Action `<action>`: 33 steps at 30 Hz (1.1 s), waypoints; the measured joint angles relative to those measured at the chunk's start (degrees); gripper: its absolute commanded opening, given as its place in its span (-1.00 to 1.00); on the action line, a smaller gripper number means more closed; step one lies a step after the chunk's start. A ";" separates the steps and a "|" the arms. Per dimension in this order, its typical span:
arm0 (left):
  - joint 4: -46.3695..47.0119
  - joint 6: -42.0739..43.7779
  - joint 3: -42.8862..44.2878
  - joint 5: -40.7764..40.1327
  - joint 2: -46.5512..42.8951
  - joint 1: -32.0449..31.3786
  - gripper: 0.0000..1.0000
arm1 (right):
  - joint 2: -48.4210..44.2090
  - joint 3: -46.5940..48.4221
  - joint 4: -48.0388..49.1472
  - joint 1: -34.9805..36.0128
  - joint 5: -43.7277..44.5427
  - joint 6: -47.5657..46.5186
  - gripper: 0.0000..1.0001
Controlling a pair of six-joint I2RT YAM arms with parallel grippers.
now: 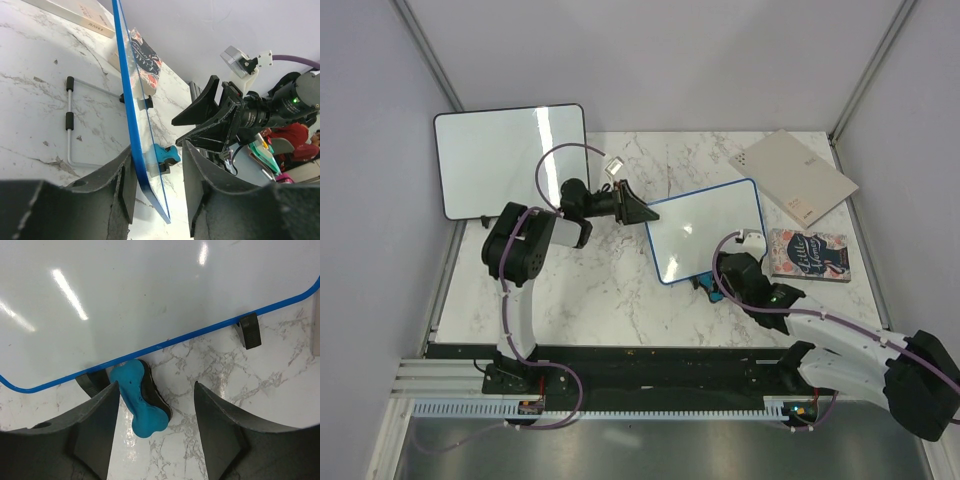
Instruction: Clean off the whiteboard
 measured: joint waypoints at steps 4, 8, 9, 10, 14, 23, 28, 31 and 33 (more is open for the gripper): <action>0.26 0.11 -3.82 -0.15 -1.31 1.16 0.00 | 1.18 -0.42 1.07 0.00 -0.79 -0.33 0.29; 0.44 0.46 -7.17 -0.22 -2.29 2.71 0.04 | 2.19 -0.48 3.61 0.00 -3.76 -1.42 0.27; 0.44 0.46 -7.76 -0.28 -2.45 2.97 0.05 | 2.40 -0.48 4.07 0.02 -4.31 -1.57 0.27; 0.48 0.46 -8.44 -0.33 -2.58 3.32 0.05 | 2.71 -0.48 4.46 0.13 -4.79 -1.75 0.27; 0.39 0.46 -10.27 -0.50 -3.08 4.20 0.08 | 3.26 -0.48 4.76 0.87 -6.08 -1.99 0.27; 0.83 1.53 -19.74 -1.31 -9.31 5.22 -0.13 | 2.36 -0.48 3.45 1.49 -3.02 -1.84 -0.02; 1.07 3.08 -29.81 -2.32 -14.69 5.18 -0.24 | 1.46 -0.48 2.54 1.49 -3.10 -2.29 -0.43; 1.22 3.65 -35.17 -3.06 -17.09 4.24 -0.27 | 1.55 -0.48 3.17 1.51 -5.92 -3.13 -0.53; 1.27 4.04 -38.23 -3.45 -17.49 2.99 -0.28 | 2.38 -0.48 4.22 1.88 -8.07 -3.67 -0.55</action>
